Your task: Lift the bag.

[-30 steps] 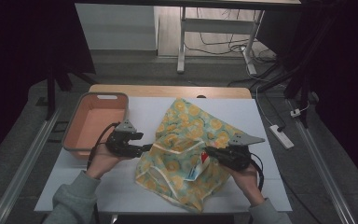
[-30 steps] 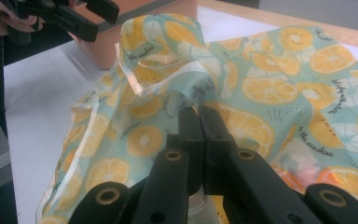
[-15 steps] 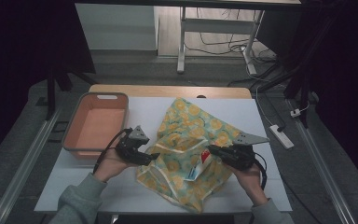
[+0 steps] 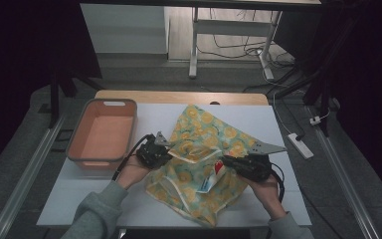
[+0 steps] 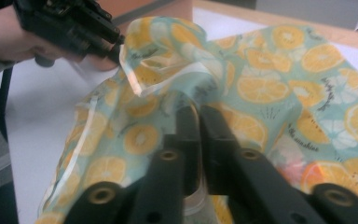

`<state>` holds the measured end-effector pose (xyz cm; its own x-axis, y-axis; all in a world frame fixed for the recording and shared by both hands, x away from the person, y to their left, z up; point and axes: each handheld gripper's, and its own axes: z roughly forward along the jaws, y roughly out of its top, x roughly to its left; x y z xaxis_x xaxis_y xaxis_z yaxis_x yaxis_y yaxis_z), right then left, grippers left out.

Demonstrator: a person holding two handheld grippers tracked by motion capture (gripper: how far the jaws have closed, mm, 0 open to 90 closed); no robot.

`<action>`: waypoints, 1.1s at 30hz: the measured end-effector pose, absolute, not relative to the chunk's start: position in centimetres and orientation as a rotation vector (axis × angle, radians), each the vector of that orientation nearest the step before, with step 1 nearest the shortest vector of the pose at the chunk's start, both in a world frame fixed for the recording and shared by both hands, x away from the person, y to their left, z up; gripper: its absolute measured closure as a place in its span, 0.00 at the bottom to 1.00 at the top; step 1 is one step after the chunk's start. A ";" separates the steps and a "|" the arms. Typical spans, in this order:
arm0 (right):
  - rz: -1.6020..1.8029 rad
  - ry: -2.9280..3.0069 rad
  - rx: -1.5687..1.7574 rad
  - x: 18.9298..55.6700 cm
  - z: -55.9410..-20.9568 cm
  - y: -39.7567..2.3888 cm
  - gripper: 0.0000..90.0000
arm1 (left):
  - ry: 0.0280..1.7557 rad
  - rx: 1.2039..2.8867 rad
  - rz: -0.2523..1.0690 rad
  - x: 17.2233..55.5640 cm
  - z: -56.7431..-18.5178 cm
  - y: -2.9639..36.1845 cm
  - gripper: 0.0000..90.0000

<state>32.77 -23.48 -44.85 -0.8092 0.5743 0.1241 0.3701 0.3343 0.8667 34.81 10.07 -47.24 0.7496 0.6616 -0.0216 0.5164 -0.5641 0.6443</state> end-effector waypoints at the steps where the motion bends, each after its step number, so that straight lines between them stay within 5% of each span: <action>1: 1.454 2.389 0.858 32.7 -44.8 -23.5 0.73 | 0.874 2.306 0.275 34.7 -47.2 10.2 0.98; 3: 1.426 2.351 0.884 32.0 -44.5 -23.5 0.49 | 0.869 2.309 0.280 34.4 -47.1 10.6 0.98; 5: 1.398 2.317 0.903 30.7 -43.8 -23.6 0.39 | 0.869 2.302 0.271 34.2 -47.0 11.2 0.98; 10: 1.359 2.273 0.857 25.2 -42.6 -24.1 0.32 | 0.880 2.273 0.238 34.2 -46.9 12.5 0.98; 15: 1.186 2.324 1.028 21.9 -45.8 -24.1 0.30 | 0.873 2.247 0.222 34.0 -46.5 12.8 0.98; 29: 0.848 2.458 1.062 24.5 -52.3 -19.7 0.37 | 0.869 2.247 0.201 33.9 -46.4 12.9 0.98; 33: 0.892 2.493 0.960 24.3 -52.2 -19.1 0.75 | 0.864 2.247 0.196 33.8 -46.3 12.9 0.98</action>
<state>24.30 -19.08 -52.25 -0.7213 0.6888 -0.0727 0.4862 0.5783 0.6551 33.79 12.88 -46.32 0.7647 0.6357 -0.1055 0.5278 -0.5240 0.6685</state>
